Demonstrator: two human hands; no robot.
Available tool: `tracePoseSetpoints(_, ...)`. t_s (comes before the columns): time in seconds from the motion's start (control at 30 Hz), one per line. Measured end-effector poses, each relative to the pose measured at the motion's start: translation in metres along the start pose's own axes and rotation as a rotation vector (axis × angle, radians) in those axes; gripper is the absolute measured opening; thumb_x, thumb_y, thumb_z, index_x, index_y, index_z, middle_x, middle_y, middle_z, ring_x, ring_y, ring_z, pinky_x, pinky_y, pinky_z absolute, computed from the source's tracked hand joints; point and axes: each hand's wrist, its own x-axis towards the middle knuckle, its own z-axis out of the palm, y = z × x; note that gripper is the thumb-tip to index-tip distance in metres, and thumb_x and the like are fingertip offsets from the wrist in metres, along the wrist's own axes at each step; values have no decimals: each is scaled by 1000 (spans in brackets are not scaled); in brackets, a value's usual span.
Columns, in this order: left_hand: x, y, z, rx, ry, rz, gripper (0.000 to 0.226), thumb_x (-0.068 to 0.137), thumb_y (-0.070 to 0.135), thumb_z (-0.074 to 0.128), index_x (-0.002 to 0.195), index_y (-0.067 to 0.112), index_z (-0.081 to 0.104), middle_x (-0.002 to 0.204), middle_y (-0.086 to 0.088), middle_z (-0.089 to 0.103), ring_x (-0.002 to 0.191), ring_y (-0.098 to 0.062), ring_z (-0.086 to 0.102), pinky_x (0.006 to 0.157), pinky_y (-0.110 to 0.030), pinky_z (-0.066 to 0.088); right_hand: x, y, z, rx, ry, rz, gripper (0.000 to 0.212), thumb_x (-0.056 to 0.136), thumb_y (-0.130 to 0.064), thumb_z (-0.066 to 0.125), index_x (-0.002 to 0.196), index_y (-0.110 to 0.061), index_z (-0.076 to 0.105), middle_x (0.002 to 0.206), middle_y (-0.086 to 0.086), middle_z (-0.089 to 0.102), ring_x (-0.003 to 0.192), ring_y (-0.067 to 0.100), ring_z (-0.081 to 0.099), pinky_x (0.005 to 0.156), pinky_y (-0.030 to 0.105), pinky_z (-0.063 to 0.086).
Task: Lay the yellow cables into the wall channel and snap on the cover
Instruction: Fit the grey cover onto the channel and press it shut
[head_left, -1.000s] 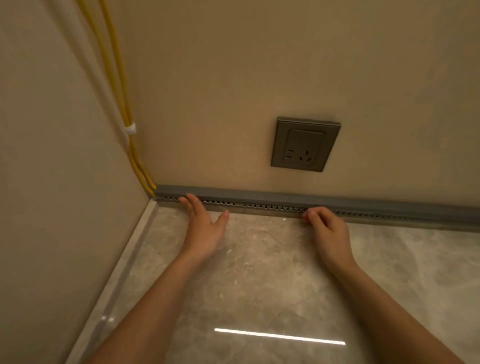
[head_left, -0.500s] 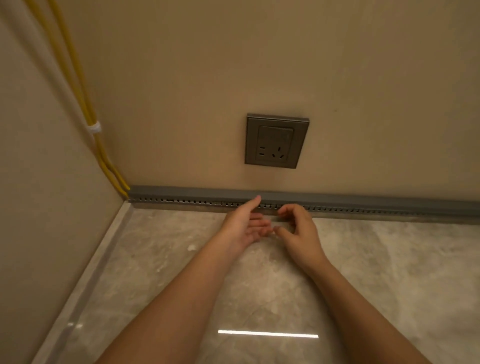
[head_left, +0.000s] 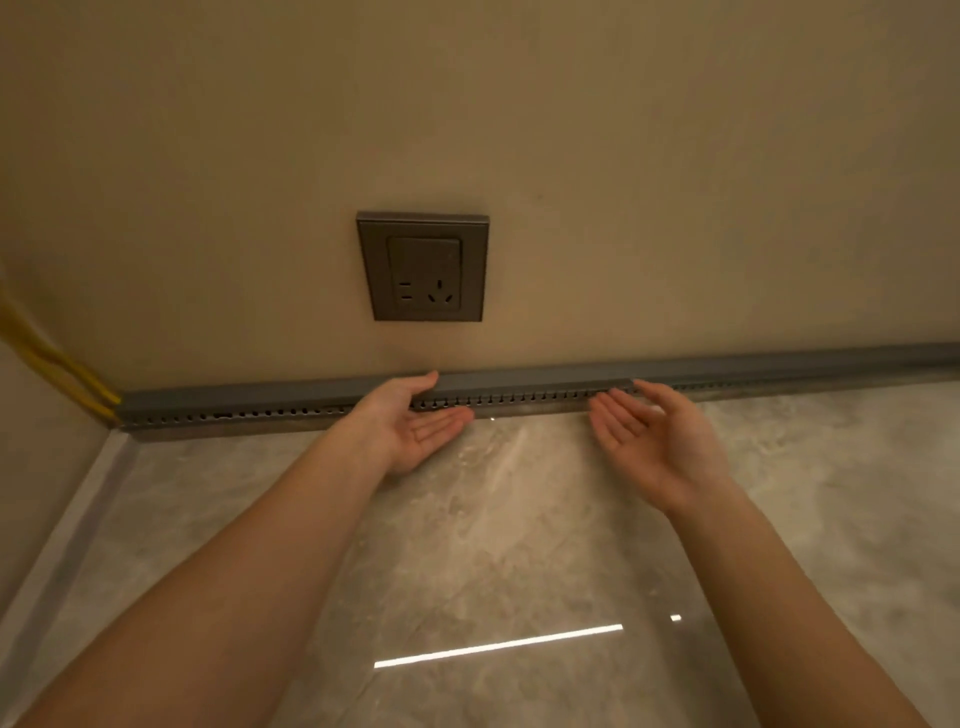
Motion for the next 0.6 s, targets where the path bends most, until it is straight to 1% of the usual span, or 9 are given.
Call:
tracePoseSetpoints(0.07,0,-1,0,-14,4,0,54,87,20,63,127,-10,42,106,-25,63,88,-30,63,74,-36,52,-9,-16,-7,174,41,-76,60,93,-16,46,142,5,18,149,22,24,137,30,26,110,39,28)
tracePoseSetpoints(0.1,0,0,0,-18,7,4,54,87,19,63,127,-10,41,108,-25,62,88,-30,64,74,-36,52,-11,-22,-8,219,35,-106,67,93,-19,46,144,4,9,152,21,15,141,30,17,113,41,22)
tracePoseSetpoints(0.17,-1,0,0,-26,7,13,52,87,17,63,126,-9,43,116,-26,61,90,-31,64,76,-36,52,-14,-34,-7,254,-10,-140,78,92,-26,46,145,1,-4,155,19,1,142,29,4,115,43,11)
tracePoseSetpoints(0.23,-2,1,0,-35,5,14,51,87,16,64,127,-8,44,117,-27,60,94,-32,64,79,-36,53,-13,-41,-5,257,-61,-142,84,91,-33,46,143,0,-12,154,20,-7,142,30,-4,115,44,5)
tracePoseSetpoints(0.3,-3,1,1,-39,2,20,53,87,16,63,129,-8,42,119,-28,59,96,-32,63,76,-35,55,-10,-45,-2,232,-89,-137,87,91,-36,45,142,-2,-15,153,19,-12,141,31,-9,115,45,2)
tracePoseSetpoints(0.4,-2,1,0,-62,12,39,55,85,16,66,129,-6,42,116,-29,60,88,-33,65,57,-35,59,-5,-43,-2,195,-132,-144,88,89,-37,45,141,-5,-18,152,18,-16,140,30,-12,114,47,1)
tracePoseSetpoints(0.43,-2,-1,0,-68,19,51,54,84,17,67,127,-6,45,111,-29,61,85,-33,66,55,-35,60,-5,-42,-4,183,-146,-150,89,88,-37,46,141,-5,-18,152,17,-16,140,29,-12,114,48,1)
tracePoseSetpoints(0.5,-2,-7,0,-79,34,79,54,81,22,70,122,-7,49,102,-28,64,81,-31,67,58,-34,58,-5,-42,-8,161,-174,-157,94,84,-36,50,142,-5,-17,153,16,-15,141,28,-11,114,49,4)
tracePoseSetpoints(0.6,0,-17,3,-65,35,90,55,81,31,69,114,-10,52,96,-27,65,80,-31,68,57,-32,54,-6,-45,-14,148,-206,-154,99,77,-35,55,143,-4,-14,154,16,-11,141,28,-7,114,50,8)
